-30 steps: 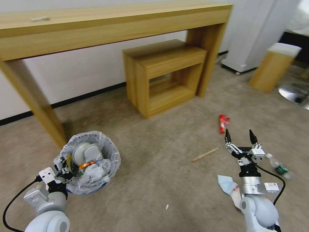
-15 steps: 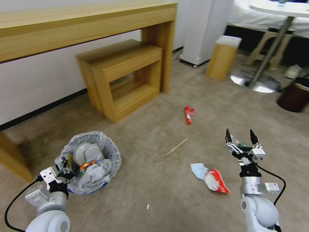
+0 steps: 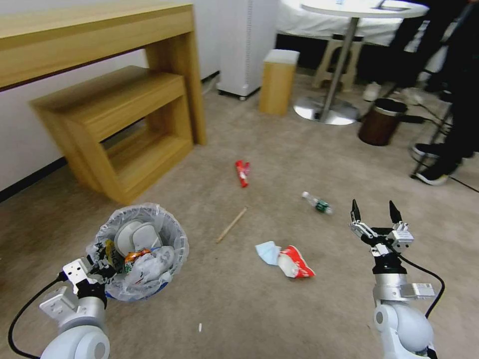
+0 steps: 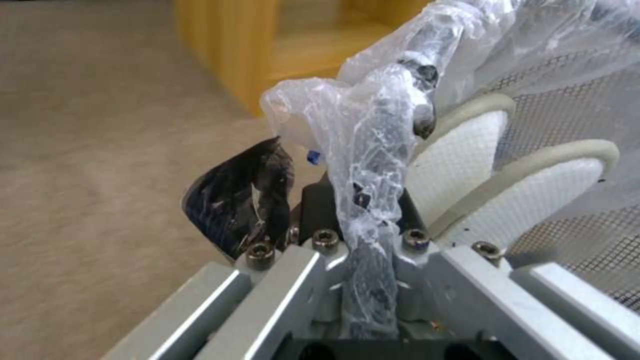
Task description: Pick up the trash bin and place the garbage on the floor into it.
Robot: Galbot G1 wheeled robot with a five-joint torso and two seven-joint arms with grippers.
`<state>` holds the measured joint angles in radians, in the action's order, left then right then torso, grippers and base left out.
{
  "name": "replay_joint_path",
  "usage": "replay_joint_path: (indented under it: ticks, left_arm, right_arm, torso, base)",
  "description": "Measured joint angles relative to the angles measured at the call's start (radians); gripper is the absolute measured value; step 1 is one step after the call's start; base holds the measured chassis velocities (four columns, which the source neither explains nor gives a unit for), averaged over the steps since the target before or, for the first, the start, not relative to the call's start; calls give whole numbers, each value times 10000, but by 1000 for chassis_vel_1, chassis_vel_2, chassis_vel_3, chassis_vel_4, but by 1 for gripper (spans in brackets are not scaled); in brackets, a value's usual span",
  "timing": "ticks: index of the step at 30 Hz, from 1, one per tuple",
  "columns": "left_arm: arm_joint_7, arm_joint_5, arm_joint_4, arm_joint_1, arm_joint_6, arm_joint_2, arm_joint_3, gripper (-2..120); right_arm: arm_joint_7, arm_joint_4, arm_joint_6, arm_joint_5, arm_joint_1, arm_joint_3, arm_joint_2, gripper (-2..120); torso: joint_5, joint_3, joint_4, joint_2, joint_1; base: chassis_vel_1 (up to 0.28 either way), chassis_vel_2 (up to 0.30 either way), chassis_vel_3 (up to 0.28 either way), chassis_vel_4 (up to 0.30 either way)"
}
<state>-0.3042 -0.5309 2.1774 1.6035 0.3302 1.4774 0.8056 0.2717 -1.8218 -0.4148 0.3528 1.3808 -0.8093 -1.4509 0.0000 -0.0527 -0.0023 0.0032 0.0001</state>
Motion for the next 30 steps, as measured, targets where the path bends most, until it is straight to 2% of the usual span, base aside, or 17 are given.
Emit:
replay_joint_path:
  ticks: [9,13,30]
  left_arm:
    - [-12,-13,6,-34,-86,20,-20,1]
    - [-22,-12,14,-37,-89,24,-23,1]
    - [27,-125,77,22,-118,-57,137,1]
  right_arm:
    - [-9,1,-54,133,-9,3,37,100]
    - [-8,1,-54,126,-15,-1,37,100]
    - [60,12,7,-64,-29,95,-14,100]
  torso:
    - [-1,-1,-5,0,0]
    - [-1,0,4,0,0]
    - [-2,1,1,0,-1]
  base:
    - [-109,-103,-92,-108]
    - [0,0,0,0]
    - [-11,13,11,-11]
